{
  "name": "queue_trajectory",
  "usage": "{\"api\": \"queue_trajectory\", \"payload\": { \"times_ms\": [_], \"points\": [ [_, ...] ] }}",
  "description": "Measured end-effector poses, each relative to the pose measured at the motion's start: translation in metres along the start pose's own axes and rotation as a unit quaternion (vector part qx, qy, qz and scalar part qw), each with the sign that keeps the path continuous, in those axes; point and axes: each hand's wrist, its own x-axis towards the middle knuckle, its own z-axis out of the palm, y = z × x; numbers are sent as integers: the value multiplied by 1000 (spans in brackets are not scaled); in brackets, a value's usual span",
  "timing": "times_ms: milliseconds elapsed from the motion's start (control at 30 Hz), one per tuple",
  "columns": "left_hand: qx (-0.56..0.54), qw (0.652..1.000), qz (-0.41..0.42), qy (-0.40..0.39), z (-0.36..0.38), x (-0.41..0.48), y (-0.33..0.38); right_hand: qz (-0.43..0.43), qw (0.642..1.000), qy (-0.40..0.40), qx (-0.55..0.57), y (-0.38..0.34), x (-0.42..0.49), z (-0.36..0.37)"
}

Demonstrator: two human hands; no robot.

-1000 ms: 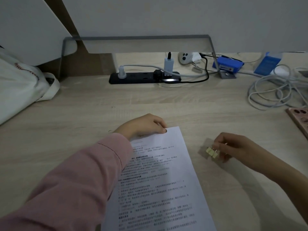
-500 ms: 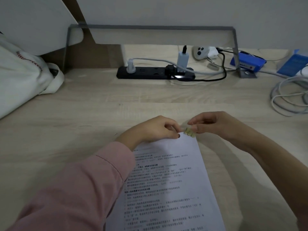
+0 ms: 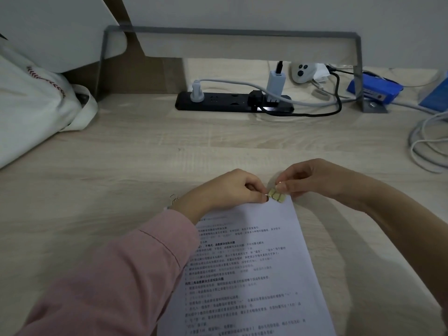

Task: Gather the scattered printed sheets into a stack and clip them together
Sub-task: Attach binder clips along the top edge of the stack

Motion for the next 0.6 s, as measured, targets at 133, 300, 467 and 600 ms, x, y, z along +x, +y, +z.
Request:
{"api": "queue_trajectory", "payload": {
  "times_ms": [133,300,467,600],
  "points": [
    [-3,1000,2,-2,-1,-2,1,-24,999,5,-27,-3,2,0],
    [-24,1000,9,-12,-2,-4,3,-22,998,-43,-34,-5,6,0],
    [-36,999,22,-19,-2,-6,3,-5,998,-62,-29,-5,7,3],
    [-33,999,30,-21,-1,-6,2,1,997,-75,-29,-4,7,3]
  ]
}}
